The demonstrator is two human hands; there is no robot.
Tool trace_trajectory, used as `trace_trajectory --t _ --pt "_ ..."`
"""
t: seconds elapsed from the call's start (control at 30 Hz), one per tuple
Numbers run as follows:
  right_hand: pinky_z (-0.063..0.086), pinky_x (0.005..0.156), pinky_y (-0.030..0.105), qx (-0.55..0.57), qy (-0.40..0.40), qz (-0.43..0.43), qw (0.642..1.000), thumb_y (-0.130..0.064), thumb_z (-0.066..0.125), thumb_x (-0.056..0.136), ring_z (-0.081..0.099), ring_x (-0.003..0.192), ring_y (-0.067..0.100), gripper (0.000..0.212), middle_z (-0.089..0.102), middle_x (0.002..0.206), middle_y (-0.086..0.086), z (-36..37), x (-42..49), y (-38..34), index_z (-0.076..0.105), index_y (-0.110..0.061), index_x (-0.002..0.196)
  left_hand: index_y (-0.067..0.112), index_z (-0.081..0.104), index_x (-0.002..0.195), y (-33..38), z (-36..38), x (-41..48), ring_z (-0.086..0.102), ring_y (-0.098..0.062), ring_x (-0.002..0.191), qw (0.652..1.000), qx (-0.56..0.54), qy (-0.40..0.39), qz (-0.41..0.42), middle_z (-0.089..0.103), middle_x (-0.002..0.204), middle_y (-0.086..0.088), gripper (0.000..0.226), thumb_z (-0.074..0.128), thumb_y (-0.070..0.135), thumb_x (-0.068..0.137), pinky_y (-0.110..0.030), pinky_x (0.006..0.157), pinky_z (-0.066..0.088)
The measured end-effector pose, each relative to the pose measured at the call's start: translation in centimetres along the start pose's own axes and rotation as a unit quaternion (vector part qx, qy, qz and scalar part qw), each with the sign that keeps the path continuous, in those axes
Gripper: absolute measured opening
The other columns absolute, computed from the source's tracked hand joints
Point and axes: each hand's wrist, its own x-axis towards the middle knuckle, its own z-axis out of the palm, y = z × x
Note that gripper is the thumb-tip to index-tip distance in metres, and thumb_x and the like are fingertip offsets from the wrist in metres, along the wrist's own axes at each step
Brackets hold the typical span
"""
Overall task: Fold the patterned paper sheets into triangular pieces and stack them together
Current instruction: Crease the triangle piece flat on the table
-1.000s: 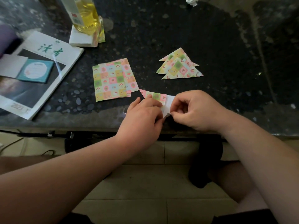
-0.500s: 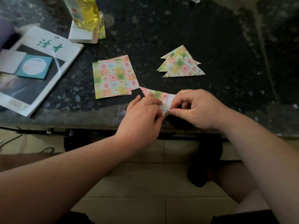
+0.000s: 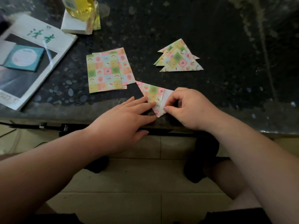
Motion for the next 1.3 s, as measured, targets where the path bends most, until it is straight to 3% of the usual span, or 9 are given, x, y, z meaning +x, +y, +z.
trace_trajectory --t 0.1,0.27,0.47,0.63,0.77,0.9,1.13,1.3 --pt "0.046 0.079 0.029 -0.014 -0.003 0.008 1.000 -0.028 0.074 0.093 0.056 0.085 0.007 0.019 0.058 0.095 -0.010 0.0 0.1 -0.4 0.064 -0.032 0.077 0.041 0.036 0.156 0.1 -0.2 0.0 -0.001 -0.014 0.158 0.999 0.023 -0.024 0.002 0.013 0.170 0.008 0.055 0.050 0.045 0.103 -0.036 0.128 -0.001" --pt "0.040 0.073 0.026 -0.024 0.004 0.013 1.000 -0.029 0.073 0.093 0.053 0.080 0.004 0.015 0.057 0.095 -0.010 0.2 -0.1 -0.5 0.066 -0.031 0.080 0.040 0.036 0.155 0.3 -0.3 0.1 0.001 -0.016 0.158 0.999 0.035 -0.024 0.009 0.016 0.170 0.008 0.055 0.051 0.045 0.102 -0.039 0.129 0.002" --pt "0.039 0.067 0.022 -0.033 0.009 0.015 0.999 -0.028 0.073 0.093 0.054 0.078 0.005 0.010 0.057 0.095 -0.010 0.4 0.0 -0.5 0.069 -0.026 0.084 0.035 0.021 0.161 -0.7 0.3 -0.2 -0.007 -0.007 0.156 0.999 0.041 -0.023 0.016 0.008 0.170 0.015 0.070 0.053 0.047 0.100 -0.030 0.125 -0.008" --pt "0.040 0.067 0.023 -0.033 0.005 0.011 0.999 -0.027 0.071 0.094 0.054 0.079 0.006 0.016 0.056 0.095 -0.010 0.3 -0.1 -0.5 0.065 -0.030 0.080 0.032 0.038 0.157 -1.9 1.1 -0.5 0.011 -0.011 0.156 0.997 0.058 0.020 0.044 0.025 0.167 0.012 0.070 0.064 0.048 0.093 -0.032 0.125 0.003" --pt "0.040 0.069 0.024 -0.034 0.002 0.007 0.999 -0.027 0.071 0.094 0.054 0.080 0.006 0.016 0.055 0.095 -0.010 0.2 -0.2 -0.6 0.064 -0.030 0.080 0.035 0.031 0.159 -2.6 1.5 -0.6 0.008 -0.009 0.157 0.997 0.061 0.019 0.052 0.020 0.168 0.015 0.074 0.060 0.049 0.092 -0.029 0.125 -0.001" --pt "0.040 0.070 0.025 -0.036 0.005 0.004 0.999 -0.027 0.071 0.094 0.054 0.081 0.006 0.014 0.055 0.094 -0.010 0.3 -0.2 -0.6 0.065 -0.028 0.081 0.037 0.036 0.156 -2.6 1.6 -0.5 0.013 -0.012 0.157 0.995 0.074 0.034 0.060 0.024 0.167 0.012 0.070 0.055 0.049 0.091 -0.035 0.126 0.008" --pt "0.040 0.066 0.020 -0.040 0.013 0.010 0.999 -0.027 0.071 0.094 0.054 0.082 0.005 0.012 0.055 0.094 -0.010 0.4 -0.1 -0.5 0.066 -0.028 0.083 0.038 0.044 0.152 -2.7 1.7 -0.2 0.025 -0.017 0.154 0.992 0.092 0.060 0.064 0.033 0.164 0.010 0.070 0.071 0.038 0.087 -0.037 0.123 0.014" --pt "0.043 0.071 0.026 -0.039 0.018 0.011 0.999 -0.028 0.070 0.094 0.056 0.084 0.007 0.012 0.056 0.094 -0.010 0.6 0.0 -0.6 0.066 -0.027 0.083 0.038 0.047 0.150 -2.6 1.8 -0.3 0.025 -0.016 0.154 0.991 0.092 0.071 0.063 0.034 0.164 0.011 0.068 0.072 0.034 0.087 -0.037 0.122 0.015"
